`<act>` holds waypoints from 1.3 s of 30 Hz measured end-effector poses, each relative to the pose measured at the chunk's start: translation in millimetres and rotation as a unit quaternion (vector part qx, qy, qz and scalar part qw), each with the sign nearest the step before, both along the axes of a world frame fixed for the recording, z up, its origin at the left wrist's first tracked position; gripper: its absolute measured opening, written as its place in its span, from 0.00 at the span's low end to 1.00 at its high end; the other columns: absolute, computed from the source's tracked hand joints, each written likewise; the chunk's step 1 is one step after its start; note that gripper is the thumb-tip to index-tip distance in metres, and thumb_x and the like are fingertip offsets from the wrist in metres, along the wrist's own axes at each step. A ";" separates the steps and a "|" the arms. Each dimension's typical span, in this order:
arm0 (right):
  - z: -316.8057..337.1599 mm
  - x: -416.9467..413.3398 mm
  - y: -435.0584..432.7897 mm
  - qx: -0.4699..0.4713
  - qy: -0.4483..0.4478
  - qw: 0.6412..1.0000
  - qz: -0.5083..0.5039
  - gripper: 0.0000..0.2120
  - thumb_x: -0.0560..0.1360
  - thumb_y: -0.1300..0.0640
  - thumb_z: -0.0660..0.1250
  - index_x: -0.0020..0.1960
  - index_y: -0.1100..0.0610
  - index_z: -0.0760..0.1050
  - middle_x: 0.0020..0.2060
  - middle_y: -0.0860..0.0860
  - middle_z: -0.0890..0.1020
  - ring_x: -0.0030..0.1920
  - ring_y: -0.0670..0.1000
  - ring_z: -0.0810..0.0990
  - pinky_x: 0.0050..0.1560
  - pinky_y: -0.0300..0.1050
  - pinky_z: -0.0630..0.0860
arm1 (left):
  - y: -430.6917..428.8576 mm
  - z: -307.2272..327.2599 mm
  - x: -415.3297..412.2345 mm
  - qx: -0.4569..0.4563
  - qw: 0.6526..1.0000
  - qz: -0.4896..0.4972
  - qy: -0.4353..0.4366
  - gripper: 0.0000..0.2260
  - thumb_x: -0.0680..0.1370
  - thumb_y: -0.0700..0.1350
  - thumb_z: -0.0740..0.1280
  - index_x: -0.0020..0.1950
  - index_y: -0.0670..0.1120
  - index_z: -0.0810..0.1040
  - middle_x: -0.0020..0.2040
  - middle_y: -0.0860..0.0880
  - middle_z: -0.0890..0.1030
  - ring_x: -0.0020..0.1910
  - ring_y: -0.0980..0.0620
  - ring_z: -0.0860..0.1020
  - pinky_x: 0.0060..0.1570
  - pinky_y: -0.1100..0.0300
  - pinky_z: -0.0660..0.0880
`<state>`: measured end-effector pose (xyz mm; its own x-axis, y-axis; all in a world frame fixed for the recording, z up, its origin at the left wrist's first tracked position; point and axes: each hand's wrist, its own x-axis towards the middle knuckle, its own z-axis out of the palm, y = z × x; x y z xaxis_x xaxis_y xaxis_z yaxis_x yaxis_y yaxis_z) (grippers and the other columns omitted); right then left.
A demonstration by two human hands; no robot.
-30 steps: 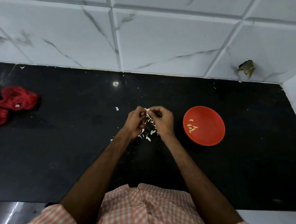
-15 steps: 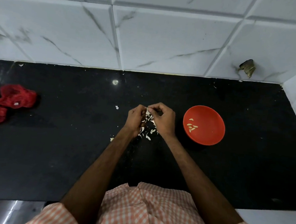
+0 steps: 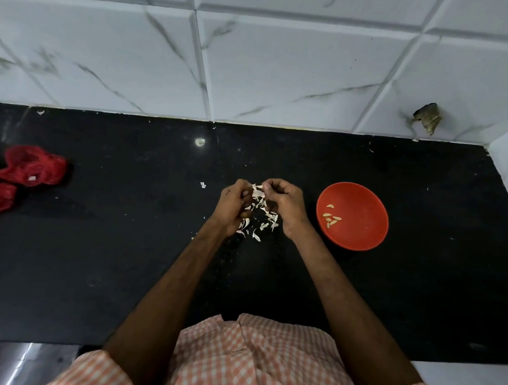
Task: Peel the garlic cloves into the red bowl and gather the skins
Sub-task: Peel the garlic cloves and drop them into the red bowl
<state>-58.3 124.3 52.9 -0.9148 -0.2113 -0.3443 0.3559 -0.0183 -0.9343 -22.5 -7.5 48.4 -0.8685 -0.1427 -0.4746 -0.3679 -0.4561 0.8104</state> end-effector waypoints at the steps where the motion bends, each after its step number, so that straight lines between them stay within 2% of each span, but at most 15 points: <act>1: -0.1 0.5 -0.4 -0.005 -0.006 1.000 -0.003 0.03 0.78 0.64 0.68 0.50 0.60 0.80 0.35 0.46 0.80 0.35 0.41 0.77 0.33 0.36 0.74 | -0.4 -0.8 0.1 -0.004 1.000 0.001 -0.001 0.16 0.81 0.44 0.58 0.33 0.49 0.63 0.25 0.54 0.59 0.25 0.57 0.56 0.21 0.65 0.55; 4: -1.4 -0.1 0.5 -0.026 -0.020 0.999 -0.025 0.02 0.78 0.63 0.69 0.50 0.59 0.80 0.41 0.51 0.83 0.40 0.44 0.80 0.36 0.38 0.78 | -1.1 -3.9 0.5 -0.044 0.999 0.000 -0.006 0.17 0.81 0.45 0.59 0.32 0.49 0.64 0.26 0.53 0.60 0.24 0.57 0.57 0.21 0.64 0.55; 7: -4.2 -1.6 3.8 -0.054 -0.038 0.996 -0.052 0.03 0.78 0.66 0.68 0.51 0.61 0.79 0.51 0.61 0.84 0.44 0.49 0.84 0.42 0.43 0.82 | -1.2 -15.7 1.1 -0.150 0.989 -0.012 0.014 0.15 0.81 0.43 0.60 0.34 0.47 0.70 0.27 0.53 0.66 0.24 0.58 0.62 0.23 0.64 0.60; 10: -5.3 -0.8 7.3 -0.083 -0.050 0.993 -0.071 0.06 0.78 0.70 0.66 0.54 0.64 0.77 0.53 0.64 0.83 0.47 0.52 0.85 0.46 0.43 0.83 | -0.8 -30.8 3.2 -0.350 0.933 -0.071 0.043 0.12 0.82 0.45 0.63 0.39 0.47 0.76 0.30 0.53 0.75 0.27 0.60 0.71 0.30 0.65 0.69; 12: -5.3 -0.8 11.0 -0.087 -0.059 0.991 -0.083 0.09 0.78 0.72 0.65 0.55 0.63 0.77 0.53 0.62 0.83 0.51 0.53 0.85 0.49 0.43 0.83 | -0.1 -38.4 5.0 -0.456 0.881 -0.119 0.040 0.11 0.82 0.50 0.63 0.41 0.50 0.77 0.34 0.52 0.80 0.32 0.56 0.77 0.35 0.59 0.73; 15: -3.0 -4.4 26.0 -0.111 -0.101 0.981 -0.121 0.13 0.77 0.76 0.62 0.55 0.63 0.79 0.51 0.59 0.83 0.54 0.53 0.84 0.53 0.43 0.82 | 4.0 -41.9 2.8 -0.534 0.830 -0.158 0.020 0.09 0.82 0.52 0.63 0.46 0.50 0.78 0.40 0.52 0.82 0.40 0.52 0.80 0.42 0.54 0.76; 19: 2.0 -11.6 61.3 -0.169 -0.155 0.957 -0.176 0.13 0.79 0.76 0.58 0.59 0.69 0.77 0.56 0.62 0.82 0.59 0.57 0.82 0.53 0.43 0.81 | 18.6 -41.3 -5.1 -0.552 0.814 -0.182 0.028 0.09 0.81 0.53 0.63 0.47 0.51 0.79 0.39 0.53 0.82 0.41 0.51 0.80 0.43 0.54 0.76; 22: 1.6 -13.8 92.1 -0.172 -0.155 0.948 -0.219 0.12 0.80 0.72 0.59 0.59 0.69 0.78 0.54 0.61 0.83 0.57 0.56 0.83 0.55 0.44 0.81 | 35.5 -39.1 -9.8 -0.545 0.814 -0.195 0.047 0.13 0.82 0.55 0.62 0.46 0.49 0.80 0.39 0.52 0.82 0.40 0.52 0.79 0.43 0.54 0.76; 26: -11.7 -15.7 125.3 -0.066 -0.131 0.947 -0.286 0.11 0.81 0.70 0.60 0.57 0.66 0.79 0.55 0.59 0.83 0.57 0.55 0.83 0.59 0.45 0.80 | 53.5 -37.5 -16.6 -0.538 0.812 -0.218 0.061 0.17 0.82 0.55 0.61 0.39 0.49 0.80 0.36 0.52 0.82 0.35 0.54 0.80 0.42 0.52 0.78; 29: -25.7 -13.5 136.6 0.043 -0.119 0.953 -0.274 0.11 0.80 0.68 0.62 0.54 0.60 0.82 0.58 0.58 0.83 0.57 0.53 0.81 0.60 0.46 0.78 | 58.3 -37.5 -19.6 -0.542 0.807 -0.225 0.064 0.14 0.81 0.55 0.63 0.41 0.50 0.81 0.38 0.53 0.83 0.38 0.54 0.81 0.42 0.52 0.79; 31: -26.5 -9.8 136.8 0.097 -0.114 0.955 -0.256 0.11 0.80 0.64 0.64 0.49 0.52 0.83 0.58 0.54 0.83 0.56 0.51 0.79 0.61 0.47 0.76 | 58.0 -37.5 -19.7 -0.554 0.799 -0.225 0.063 0.13 0.80 0.55 0.64 0.44 0.50 0.82 0.40 0.53 0.83 0.40 0.53 0.81 0.42 0.53 0.78; 32: -24.8 -8.3 136.3 0.119 -0.106 0.953 -0.256 0.10 0.80 0.62 0.65 0.50 0.51 0.84 0.57 0.52 0.82 0.55 0.50 0.78 0.59 0.46 0.75 | 57.1 -37.0 -19.2 -0.563 0.793 -0.225 0.062 0.12 0.80 0.56 0.65 0.44 0.50 0.83 0.40 0.53 0.83 0.41 0.53 0.81 0.42 0.54 0.78; 34: -20.8 -6.1 132.0 0.159 -0.063 0.949 -0.264 0.10 0.81 0.59 0.65 0.57 0.54 0.83 0.56 0.50 0.82 0.54 0.49 0.78 0.56 0.44 0.75 | 52.2 -35.7 -16.9 -0.571 0.789 -0.220 0.056 0.13 0.80 0.56 0.64 0.44 0.50 0.83 0.40 0.53 0.83 0.41 0.53 0.80 0.40 0.57 0.75; 36: -18.7 -4.7 123.5 0.202 0.039 0.943 -0.260 0.11 0.81 0.60 0.65 0.59 0.56 0.83 0.56 0.49 0.84 0.56 0.48 0.80 0.59 0.44 0.77 | 42.2 -33.9 -13.9 -0.565 0.802 -0.191 0.040 0.15 0.81 0.56 0.64 0.42 0.49 0.82 0.38 0.53 0.83 0.39 0.53 0.80 0.38 0.58 0.73; 39: -17.8 2.6 96.5 0.257 0.192 0.935 -0.154 0.11 0.79 0.65 0.65 0.59 0.58 0.82 0.54 0.49 0.85 0.54 0.44 0.81 0.59 0.37 0.76 | 21.9 -32.2 -9.8 -0.539 0.833 -0.124 -0.004 0.20 0.81 0.56 0.63 0.34 0.47 0.77 0.31 0.52 0.79 0.33 0.53 0.78 0.35 0.58 0.71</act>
